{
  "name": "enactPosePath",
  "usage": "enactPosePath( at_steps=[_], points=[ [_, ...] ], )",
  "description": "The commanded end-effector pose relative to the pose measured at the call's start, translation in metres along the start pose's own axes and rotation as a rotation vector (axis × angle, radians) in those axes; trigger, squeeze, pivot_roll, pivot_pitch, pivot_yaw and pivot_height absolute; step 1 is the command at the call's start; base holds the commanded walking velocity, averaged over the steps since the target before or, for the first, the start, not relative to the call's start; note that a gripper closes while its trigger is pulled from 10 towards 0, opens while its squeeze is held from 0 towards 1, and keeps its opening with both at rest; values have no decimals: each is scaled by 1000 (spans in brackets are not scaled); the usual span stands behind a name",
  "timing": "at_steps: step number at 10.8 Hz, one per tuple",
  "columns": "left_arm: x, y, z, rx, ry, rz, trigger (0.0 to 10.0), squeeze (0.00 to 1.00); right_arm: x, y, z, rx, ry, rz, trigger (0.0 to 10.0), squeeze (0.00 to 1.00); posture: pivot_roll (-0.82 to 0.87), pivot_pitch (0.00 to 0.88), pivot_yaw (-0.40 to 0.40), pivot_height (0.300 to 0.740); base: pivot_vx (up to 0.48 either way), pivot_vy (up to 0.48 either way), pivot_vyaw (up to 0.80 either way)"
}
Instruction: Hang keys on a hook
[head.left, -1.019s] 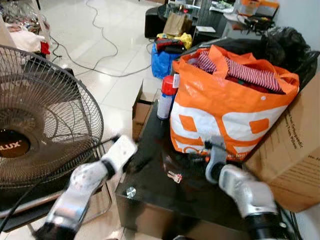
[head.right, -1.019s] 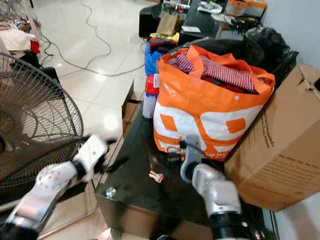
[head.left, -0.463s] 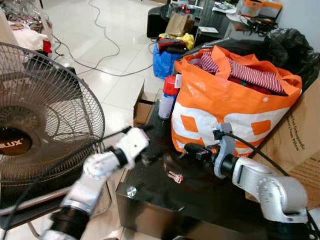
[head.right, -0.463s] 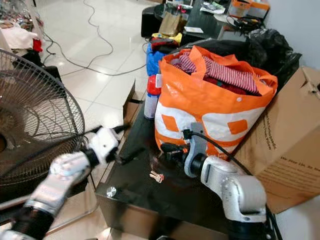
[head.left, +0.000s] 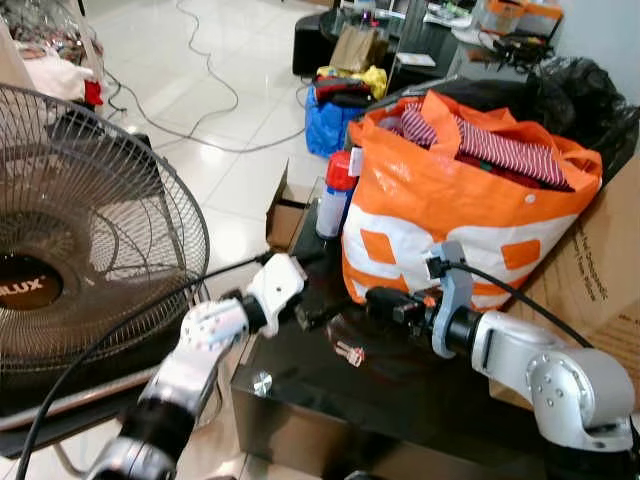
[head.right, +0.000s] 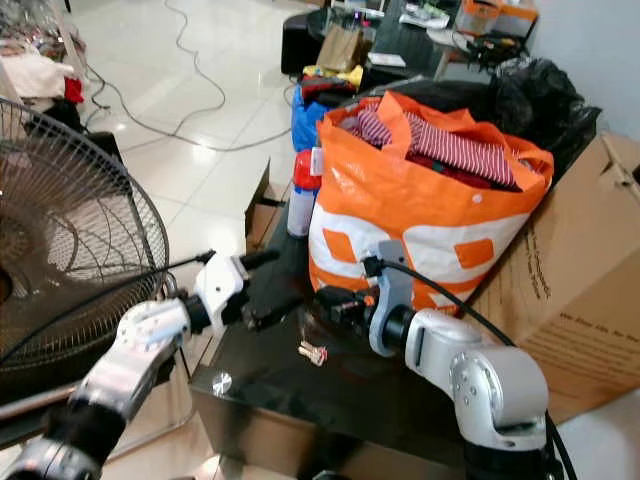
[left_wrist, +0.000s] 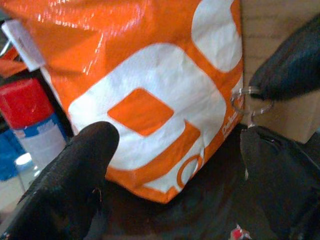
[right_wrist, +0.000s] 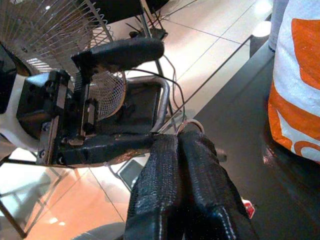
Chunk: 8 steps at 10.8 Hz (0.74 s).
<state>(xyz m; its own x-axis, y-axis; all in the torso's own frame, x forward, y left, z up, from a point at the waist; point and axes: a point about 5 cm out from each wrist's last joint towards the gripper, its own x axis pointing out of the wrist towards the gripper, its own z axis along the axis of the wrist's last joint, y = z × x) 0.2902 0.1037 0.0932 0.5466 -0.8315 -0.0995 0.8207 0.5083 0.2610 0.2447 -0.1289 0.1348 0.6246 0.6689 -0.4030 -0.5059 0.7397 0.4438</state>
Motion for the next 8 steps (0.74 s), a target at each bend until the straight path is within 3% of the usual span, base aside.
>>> enactPosePath(
  at_steps=[1, 2, 3, 5, 8],
  points=[
    [5, 0, 4, 6, -34, -48, 7255, 0, -5, 4, 8, -24, -15, 14, 0, 0, -34, 0, -128, 740, 0, 0, 0],
    [8, 0, 4, 16, -34, -77, 3255, 0, -6, 6, 11, -26, -19, 25, 0, 0, -40, 0, -125, 740, 0, 0, 0],
    [10, 0, 3, 24, -33, -95, 745, 0, -6, 7, 13, -26, -20, 29, 0, 0, -44, 0, -124, 740, 0, 0, 0],
    [16, -6, -3, 40, -11, -148, 0, 0, -6, 11, 18, -14, -32, 54, 0, 0, -46, 0, -128, 740, 0, 0, 0],
    [17, -5, -4, 100, -1, -177, 0, 0, -7, 15, 24, 8, -51, 89, 0, 0, -46, 0, -131, 740, 0, 0, 0]
  ],
)
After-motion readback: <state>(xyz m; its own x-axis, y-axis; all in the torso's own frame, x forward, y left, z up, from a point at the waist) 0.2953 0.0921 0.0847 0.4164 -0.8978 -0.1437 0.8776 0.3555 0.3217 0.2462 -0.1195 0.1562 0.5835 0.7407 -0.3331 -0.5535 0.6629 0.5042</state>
